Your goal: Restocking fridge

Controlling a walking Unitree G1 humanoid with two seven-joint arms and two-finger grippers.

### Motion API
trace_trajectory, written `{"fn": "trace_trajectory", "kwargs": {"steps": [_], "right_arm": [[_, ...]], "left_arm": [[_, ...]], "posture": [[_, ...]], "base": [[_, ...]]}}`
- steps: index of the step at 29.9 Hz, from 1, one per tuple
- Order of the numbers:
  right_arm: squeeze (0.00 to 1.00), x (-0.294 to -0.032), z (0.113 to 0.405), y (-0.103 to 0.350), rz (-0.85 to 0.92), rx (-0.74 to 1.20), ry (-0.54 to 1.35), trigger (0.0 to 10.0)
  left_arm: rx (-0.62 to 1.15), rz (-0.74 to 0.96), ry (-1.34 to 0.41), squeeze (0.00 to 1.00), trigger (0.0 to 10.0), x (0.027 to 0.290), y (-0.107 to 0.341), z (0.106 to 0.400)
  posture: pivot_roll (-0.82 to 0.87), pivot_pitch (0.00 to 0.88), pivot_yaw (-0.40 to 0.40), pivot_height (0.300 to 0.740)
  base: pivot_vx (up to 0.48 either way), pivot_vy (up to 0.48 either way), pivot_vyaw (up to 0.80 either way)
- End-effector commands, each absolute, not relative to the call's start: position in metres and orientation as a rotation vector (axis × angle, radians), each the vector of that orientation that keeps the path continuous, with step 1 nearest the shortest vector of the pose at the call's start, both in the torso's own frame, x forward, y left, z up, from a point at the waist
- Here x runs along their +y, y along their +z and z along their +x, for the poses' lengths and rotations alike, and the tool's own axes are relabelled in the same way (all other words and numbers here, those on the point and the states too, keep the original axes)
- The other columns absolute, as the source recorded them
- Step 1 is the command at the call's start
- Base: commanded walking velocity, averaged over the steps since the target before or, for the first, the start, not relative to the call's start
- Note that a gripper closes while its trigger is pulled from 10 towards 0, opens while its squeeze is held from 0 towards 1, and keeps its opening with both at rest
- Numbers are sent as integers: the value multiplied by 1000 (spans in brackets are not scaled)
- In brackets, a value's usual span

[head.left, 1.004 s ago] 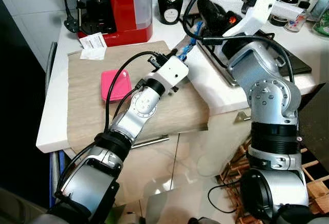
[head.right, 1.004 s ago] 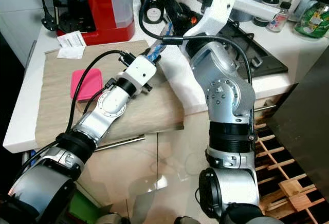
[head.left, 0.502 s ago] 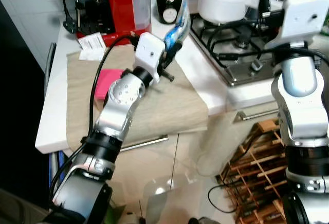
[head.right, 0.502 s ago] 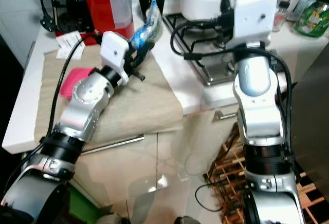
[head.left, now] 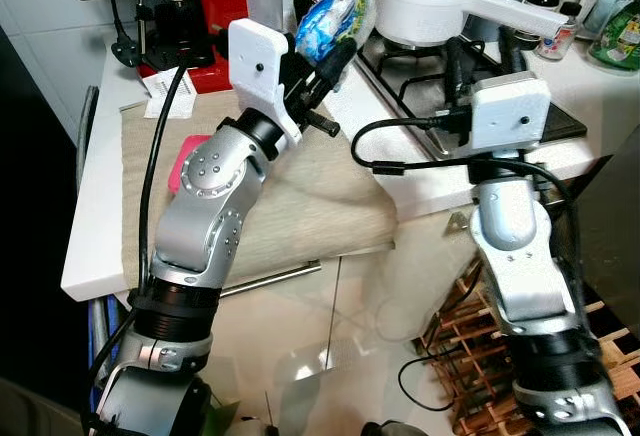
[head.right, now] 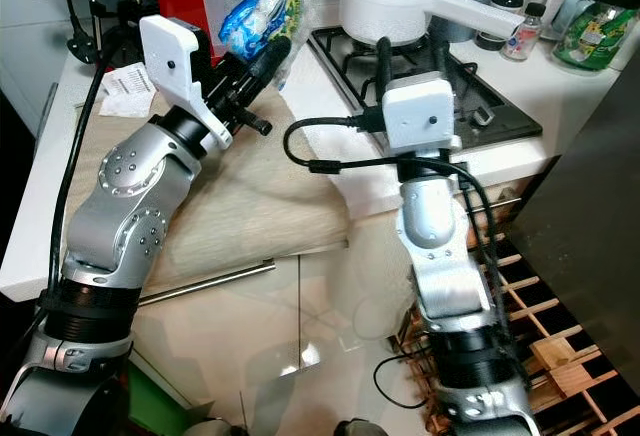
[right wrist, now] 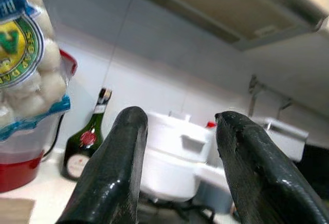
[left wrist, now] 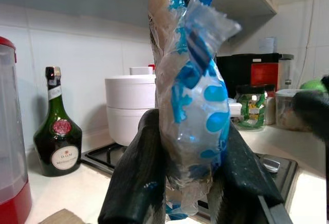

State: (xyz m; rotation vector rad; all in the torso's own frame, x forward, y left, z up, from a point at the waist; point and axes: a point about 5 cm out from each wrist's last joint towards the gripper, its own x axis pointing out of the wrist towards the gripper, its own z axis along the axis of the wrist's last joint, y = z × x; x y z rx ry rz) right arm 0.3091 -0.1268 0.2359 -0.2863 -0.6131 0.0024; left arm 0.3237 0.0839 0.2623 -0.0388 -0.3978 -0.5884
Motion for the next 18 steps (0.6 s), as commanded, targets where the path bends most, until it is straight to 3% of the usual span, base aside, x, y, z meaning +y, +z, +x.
{"fn": "trace_trajectory", "kwargs": {"steps": [1, 18], "right_arm": [[0, -132, 315, 236, -254, -596, -12, 10000], [0, -138, 331, 229, -189, -508, -15, 10000]], "left_arm": [[-419, -13, -561, 0, 10000, 85, 269, 319], [-429, 18, -544, 0, 10000, 74, 268, 320]], "posture": [[-54, 0, -1, 740], [-71, 0, 1, 740]], "base": [[-274, 0, 0], [-307, 0, 0]]}}
